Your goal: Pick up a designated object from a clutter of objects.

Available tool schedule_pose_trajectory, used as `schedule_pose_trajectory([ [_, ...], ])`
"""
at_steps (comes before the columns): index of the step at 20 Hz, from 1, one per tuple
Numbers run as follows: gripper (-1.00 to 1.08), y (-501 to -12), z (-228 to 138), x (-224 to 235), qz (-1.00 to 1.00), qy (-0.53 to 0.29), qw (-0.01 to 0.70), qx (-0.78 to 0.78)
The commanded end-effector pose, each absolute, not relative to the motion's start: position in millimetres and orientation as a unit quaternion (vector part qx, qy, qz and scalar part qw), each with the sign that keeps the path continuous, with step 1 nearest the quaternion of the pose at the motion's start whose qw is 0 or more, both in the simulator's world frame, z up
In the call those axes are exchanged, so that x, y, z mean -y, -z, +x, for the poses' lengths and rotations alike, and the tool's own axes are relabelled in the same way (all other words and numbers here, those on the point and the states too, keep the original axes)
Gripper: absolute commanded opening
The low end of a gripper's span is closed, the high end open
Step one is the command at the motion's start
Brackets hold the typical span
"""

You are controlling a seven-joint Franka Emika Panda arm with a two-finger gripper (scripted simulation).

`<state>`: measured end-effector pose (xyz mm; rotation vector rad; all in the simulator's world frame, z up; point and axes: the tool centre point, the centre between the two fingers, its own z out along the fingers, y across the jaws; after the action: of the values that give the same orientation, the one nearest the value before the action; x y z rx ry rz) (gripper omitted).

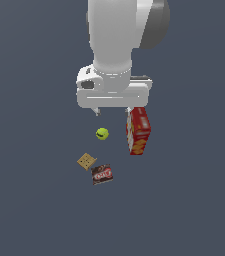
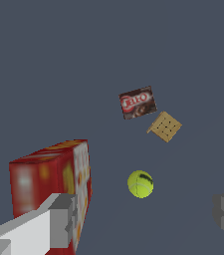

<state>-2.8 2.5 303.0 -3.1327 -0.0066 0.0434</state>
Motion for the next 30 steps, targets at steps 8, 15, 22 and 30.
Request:
schedule_pose_trajectory([
  [8, 1.00, -296.0, -0.2, 1.8, -1.000, -0.016, -0.005, 0.008],
  [15, 1.00, -293.0, 1.1, 3.2, -1.000, -0.016, -0.006, 0.006],
  [22, 1.00, -265.1, 12.6, 14.9, -0.999, -0.015, 0.001, -0.034],
  [30, 1.00, -196.5, 31.9, 46.4, -0.991, -0.011, 0.010, -0.132],
])
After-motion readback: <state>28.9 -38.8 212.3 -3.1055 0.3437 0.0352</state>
